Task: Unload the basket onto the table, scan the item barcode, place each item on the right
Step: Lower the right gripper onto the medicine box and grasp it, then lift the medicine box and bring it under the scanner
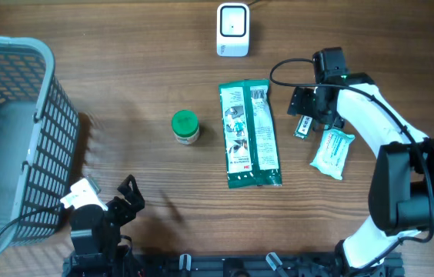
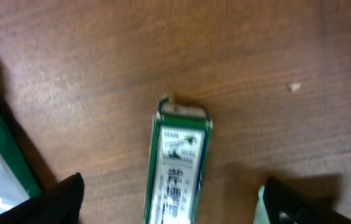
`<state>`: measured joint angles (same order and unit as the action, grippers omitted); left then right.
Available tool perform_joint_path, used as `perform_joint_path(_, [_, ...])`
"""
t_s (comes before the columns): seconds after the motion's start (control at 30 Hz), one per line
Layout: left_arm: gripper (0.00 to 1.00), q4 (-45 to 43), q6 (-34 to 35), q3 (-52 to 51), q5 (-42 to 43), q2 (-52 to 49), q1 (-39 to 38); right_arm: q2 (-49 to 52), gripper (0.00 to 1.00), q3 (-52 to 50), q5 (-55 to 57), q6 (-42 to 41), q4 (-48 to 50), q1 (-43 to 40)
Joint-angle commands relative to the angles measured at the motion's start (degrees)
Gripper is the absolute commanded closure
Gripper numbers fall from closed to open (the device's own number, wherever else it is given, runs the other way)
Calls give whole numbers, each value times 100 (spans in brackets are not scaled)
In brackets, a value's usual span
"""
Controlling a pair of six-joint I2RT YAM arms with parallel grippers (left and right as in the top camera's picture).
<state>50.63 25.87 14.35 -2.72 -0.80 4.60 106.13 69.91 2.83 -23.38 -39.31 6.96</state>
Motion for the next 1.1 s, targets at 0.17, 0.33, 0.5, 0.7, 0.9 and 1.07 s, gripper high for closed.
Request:
perform_joint_path(0.17, [0,0,31,-22,-13,42,-26,726,30,90,15,-466,103,-17])
perform_joint_path(0.33, [0,0,31,-22,-13,42,-26,726,43,90,15,-529,313,-17])
perform_joint_path(0.5, [0,0,31,-22,-13,42,-26,723,61,109,-4,-531,431,-17])
perform_joint_path(0.7, [0,0,31,-22,-13,42,-26,535,78,426,-1200,-498,140,-17])
perform_joint_path(0.9, [0,0,31,-22,-13,42,-26,72,78,778,-4129,636,-343,-39])
perform_joint_path(1.07, [0,0,31,-22,-13,42,-26,68,78,776,-5969,1154,-304,-149])
